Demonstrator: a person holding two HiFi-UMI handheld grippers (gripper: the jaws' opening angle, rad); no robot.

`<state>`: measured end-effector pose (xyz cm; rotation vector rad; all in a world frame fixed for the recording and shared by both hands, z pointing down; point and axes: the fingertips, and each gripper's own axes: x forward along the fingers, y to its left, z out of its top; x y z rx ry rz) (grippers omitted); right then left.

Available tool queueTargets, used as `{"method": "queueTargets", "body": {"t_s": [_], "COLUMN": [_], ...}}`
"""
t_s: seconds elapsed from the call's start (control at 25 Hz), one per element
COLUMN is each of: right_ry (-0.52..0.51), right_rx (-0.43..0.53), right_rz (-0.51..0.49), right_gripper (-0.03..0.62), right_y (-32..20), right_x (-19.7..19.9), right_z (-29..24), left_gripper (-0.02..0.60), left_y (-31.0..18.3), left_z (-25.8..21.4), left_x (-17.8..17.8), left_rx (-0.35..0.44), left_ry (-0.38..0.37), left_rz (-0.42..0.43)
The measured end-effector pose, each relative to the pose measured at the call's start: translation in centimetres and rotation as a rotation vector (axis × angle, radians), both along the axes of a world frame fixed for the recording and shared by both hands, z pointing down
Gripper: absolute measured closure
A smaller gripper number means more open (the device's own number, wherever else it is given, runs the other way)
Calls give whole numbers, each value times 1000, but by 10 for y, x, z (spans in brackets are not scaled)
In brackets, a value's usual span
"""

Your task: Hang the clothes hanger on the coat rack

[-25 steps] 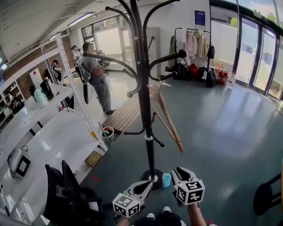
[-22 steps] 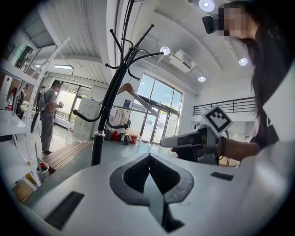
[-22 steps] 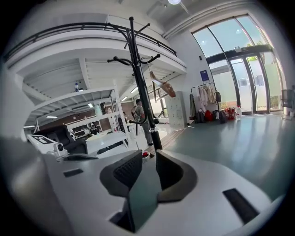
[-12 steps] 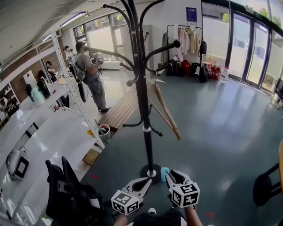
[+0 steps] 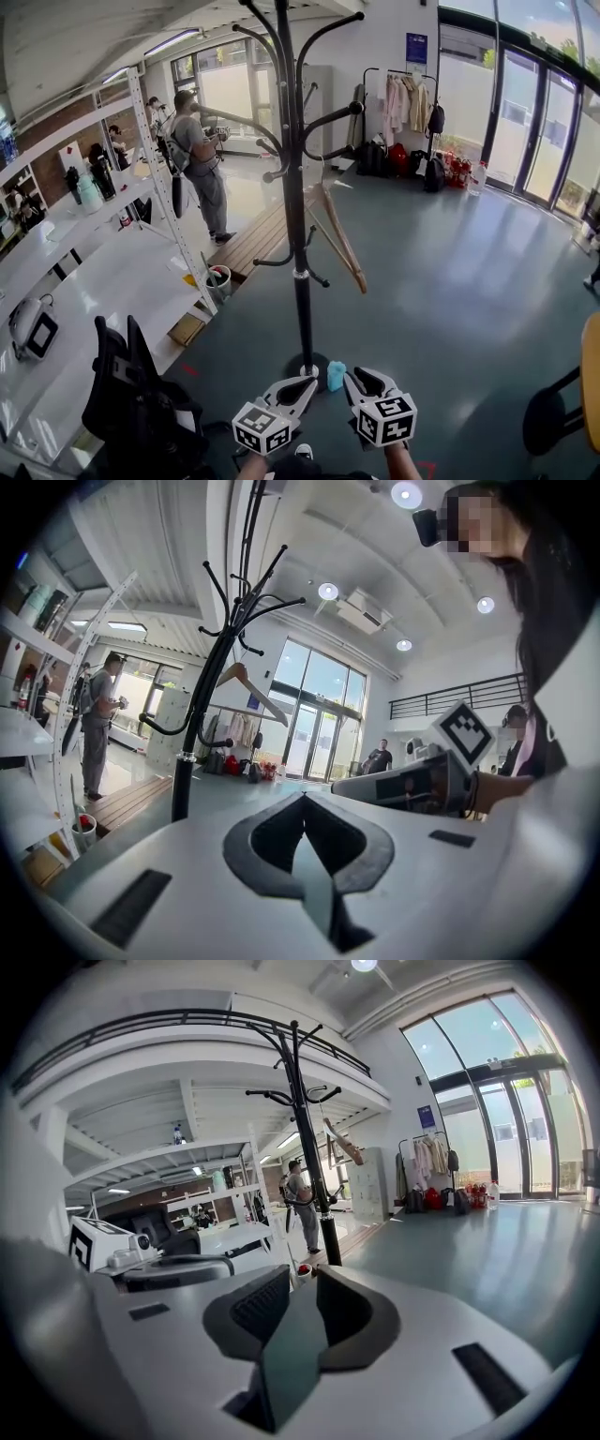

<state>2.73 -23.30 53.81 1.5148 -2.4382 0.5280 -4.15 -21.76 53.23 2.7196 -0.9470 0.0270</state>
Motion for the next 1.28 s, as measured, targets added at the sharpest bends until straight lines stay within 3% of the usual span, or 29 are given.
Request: {"method": "queueTargets", "body": {"t_s": [0.56,0.88,1.28], "right_ry": [6,-10,1], "right_rx": [-53,-72,-51], "right_rz": [-53,-104,-121], "right_gripper": [537,567,583], "right_y": [133,169,183], "right_x": [75,72,43], "right_z": [19,27,22], "left_gripper": [581,581,581], "left_y": [135,179,188], "left_z": [18,19,8], "left_x": [82,81,64], "left_rx": [-69,-79,-42], "left_ry": [11,-7,-17], "left_rz": [-40,-90,-82]}}
